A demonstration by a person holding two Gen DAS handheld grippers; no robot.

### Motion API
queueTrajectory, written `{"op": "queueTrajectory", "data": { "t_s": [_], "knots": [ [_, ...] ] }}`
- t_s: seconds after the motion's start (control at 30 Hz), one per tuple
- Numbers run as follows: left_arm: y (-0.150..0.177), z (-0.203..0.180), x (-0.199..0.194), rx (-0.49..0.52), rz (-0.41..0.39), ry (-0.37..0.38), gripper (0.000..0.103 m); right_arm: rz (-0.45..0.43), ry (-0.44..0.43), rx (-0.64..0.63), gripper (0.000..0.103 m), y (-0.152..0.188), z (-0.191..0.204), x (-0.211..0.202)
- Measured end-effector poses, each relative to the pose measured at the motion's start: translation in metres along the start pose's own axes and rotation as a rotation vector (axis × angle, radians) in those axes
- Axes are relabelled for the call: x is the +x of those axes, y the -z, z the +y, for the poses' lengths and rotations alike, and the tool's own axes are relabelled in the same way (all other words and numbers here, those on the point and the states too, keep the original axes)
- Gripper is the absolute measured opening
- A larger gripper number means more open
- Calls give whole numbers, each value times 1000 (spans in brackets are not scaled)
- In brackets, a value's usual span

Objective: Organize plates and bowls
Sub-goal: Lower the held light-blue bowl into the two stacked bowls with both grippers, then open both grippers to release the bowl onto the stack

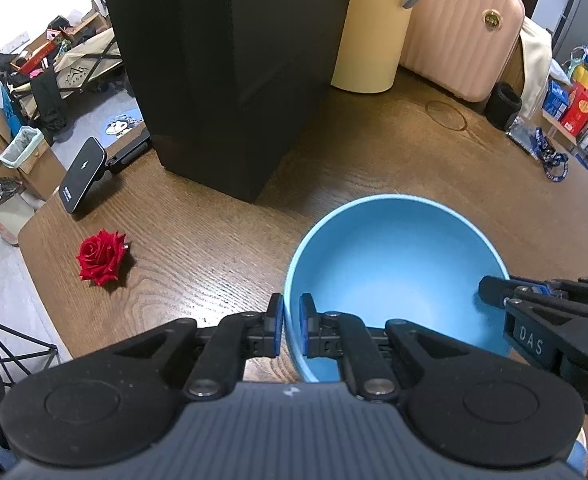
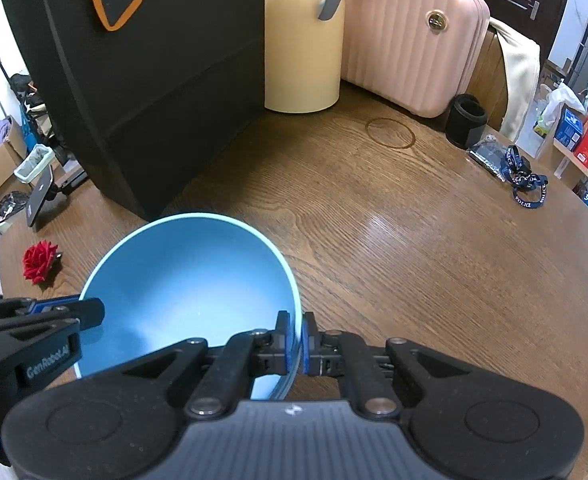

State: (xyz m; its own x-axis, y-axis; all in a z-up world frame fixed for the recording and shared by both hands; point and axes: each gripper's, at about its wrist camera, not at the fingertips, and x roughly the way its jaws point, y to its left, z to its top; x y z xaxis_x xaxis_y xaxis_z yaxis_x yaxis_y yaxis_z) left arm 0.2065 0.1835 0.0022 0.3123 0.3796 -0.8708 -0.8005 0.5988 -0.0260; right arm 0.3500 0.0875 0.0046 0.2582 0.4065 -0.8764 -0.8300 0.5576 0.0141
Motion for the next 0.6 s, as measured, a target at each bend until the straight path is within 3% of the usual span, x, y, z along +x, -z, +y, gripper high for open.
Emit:
{"op": "queueTrajectory", "data": {
  "t_s": [0.2, 0.27, 0.4, 0.47, 0.53, 0.6],
  "knots": [
    [-3, 4, -7, -17, -18, 9, 16, -14, -19, 17, 17, -1, -4, -6],
    [-3, 6, -11, -23, -32, 10, 32, -26, -26, 20, 27, -1, -4, -10],
    [-4, 11, -19, -25, -65, 4, 44, -51, -25, 38, 57, 0, -6, -18],
    [-4, 14, -23, -30, -77, 4, 58, -63, -26, 48, 67, 1, -8, -22],
    [-4, 17, -27, -35, -95, -3, 70, -76, -22, 54, 86, 2, -10, -26],
    [-3, 20, -31, -38, -114, -10, 83, -93, -21, 62, 93, 4, -11, -31]
  ]
}}
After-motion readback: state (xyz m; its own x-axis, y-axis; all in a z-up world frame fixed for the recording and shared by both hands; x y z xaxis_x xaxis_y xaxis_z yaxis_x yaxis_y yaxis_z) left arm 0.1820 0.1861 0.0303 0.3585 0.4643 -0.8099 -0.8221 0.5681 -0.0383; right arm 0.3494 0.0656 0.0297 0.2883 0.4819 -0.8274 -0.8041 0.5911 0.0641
